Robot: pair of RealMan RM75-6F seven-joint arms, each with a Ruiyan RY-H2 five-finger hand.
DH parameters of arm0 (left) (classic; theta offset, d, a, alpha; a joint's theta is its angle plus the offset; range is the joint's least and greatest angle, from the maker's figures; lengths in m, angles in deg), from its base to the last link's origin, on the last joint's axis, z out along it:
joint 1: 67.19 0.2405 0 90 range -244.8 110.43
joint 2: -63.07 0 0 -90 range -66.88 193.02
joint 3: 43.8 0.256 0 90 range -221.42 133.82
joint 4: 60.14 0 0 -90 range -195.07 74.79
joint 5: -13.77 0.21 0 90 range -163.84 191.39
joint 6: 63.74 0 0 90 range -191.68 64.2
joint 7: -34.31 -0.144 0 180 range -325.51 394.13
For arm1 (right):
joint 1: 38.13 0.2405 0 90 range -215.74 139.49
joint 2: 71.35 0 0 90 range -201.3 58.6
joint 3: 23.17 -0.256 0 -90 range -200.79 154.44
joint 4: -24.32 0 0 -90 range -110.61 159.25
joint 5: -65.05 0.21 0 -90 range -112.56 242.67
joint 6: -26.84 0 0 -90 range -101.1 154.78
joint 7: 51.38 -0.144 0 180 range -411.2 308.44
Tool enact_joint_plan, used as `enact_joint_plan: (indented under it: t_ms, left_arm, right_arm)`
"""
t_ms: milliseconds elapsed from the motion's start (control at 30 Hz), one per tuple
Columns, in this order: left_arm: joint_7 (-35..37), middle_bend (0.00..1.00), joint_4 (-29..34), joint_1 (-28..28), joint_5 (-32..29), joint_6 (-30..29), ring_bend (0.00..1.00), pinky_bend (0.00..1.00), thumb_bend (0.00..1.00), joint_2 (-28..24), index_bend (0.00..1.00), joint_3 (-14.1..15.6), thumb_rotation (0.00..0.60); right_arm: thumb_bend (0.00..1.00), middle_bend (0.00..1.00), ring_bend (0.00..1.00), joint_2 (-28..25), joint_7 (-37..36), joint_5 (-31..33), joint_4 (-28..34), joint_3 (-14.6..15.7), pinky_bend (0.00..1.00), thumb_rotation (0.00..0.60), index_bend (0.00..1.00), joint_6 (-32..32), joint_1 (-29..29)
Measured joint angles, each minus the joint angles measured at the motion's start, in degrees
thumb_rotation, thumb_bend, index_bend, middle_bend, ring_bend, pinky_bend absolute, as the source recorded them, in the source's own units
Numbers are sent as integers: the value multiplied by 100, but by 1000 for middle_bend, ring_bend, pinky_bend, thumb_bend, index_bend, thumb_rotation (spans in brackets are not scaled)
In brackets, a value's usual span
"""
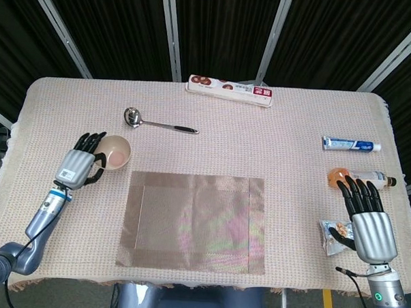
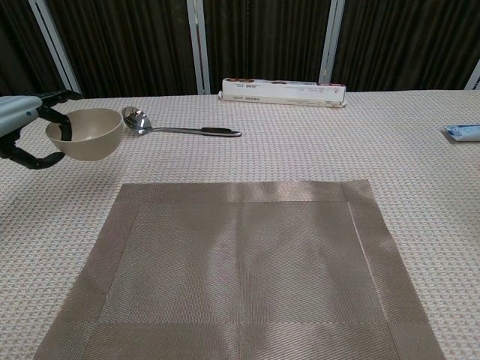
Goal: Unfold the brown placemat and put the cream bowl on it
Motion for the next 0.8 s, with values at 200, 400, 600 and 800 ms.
enact_joint_plan:
  t_ms: [200, 400, 600, 800]
  left_arm:
    - [-343, 0, 1413, -163, 660, -208, 0, 0, 413, -275, 650, 151, 600]
    - [-1063, 0, 2430, -534, 1130, 99, 0, 0, 415, -301, 651, 266, 600]
    - [-1269, 0, 2494, -763, 1189, 555, 0, 0, 414, 151, 652, 337, 600]
    - [-1423, 0, 2242, -829, 1096, 803, 0, 0, 415, 550, 652, 399, 600]
  right_arm:
    - [0, 0, 0, -30, 8, -13, 41, -1, 0, 600, 0, 24, -13]
    - [0, 0, 0, -60, -28, 6, 51, -13, 0, 600, 0, 34, -22]
    - [0, 0, 0, -88, -63, 8, 63, -18, 0, 600, 0, 72, -45]
    - [0, 0, 0, -109, -106, 34, 56, -25, 0, 600, 0, 73, -55]
